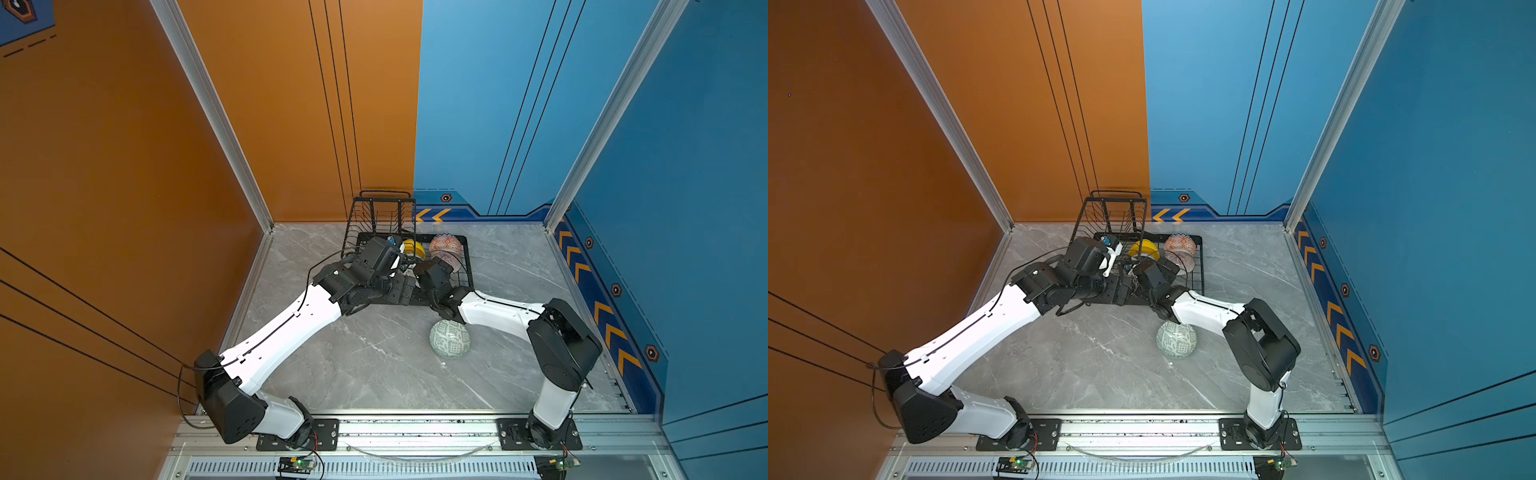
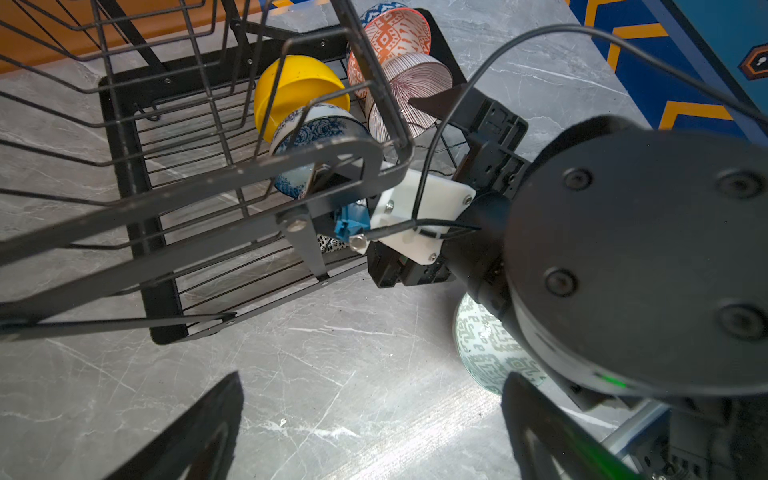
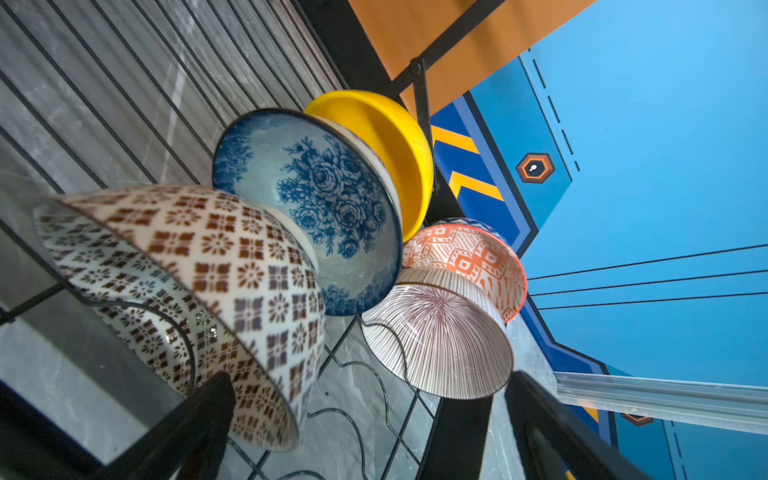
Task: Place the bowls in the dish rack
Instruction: 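Open the right gripper and withdraw both grippers from the rack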
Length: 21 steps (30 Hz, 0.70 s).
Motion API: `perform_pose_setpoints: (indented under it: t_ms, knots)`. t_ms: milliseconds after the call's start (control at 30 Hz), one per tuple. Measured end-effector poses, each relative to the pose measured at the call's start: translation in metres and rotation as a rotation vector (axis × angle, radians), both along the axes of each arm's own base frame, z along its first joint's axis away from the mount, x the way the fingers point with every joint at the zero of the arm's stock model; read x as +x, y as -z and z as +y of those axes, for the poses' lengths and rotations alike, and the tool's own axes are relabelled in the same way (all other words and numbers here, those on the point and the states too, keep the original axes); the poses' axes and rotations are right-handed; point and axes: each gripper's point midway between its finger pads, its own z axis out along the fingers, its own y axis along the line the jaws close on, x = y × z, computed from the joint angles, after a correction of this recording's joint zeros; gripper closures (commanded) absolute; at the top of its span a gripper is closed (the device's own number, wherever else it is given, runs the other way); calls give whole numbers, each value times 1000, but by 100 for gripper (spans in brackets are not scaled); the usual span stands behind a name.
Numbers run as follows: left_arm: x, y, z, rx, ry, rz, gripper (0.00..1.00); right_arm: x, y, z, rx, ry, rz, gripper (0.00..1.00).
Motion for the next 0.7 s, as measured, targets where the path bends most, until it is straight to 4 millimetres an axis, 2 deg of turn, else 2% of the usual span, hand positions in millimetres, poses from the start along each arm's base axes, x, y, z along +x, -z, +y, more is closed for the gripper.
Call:
perform_pose_setpoints:
  t_ms: [333, 700]
  knots:
    - [-2, -3, 2, -6, 0, -8, 2, -21, -1, -21, -65, 6, 13, 0]
    - [-7, -14, 7, -24, 2, -33, 2, -55, -32, -56, -31, 26, -28, 0]
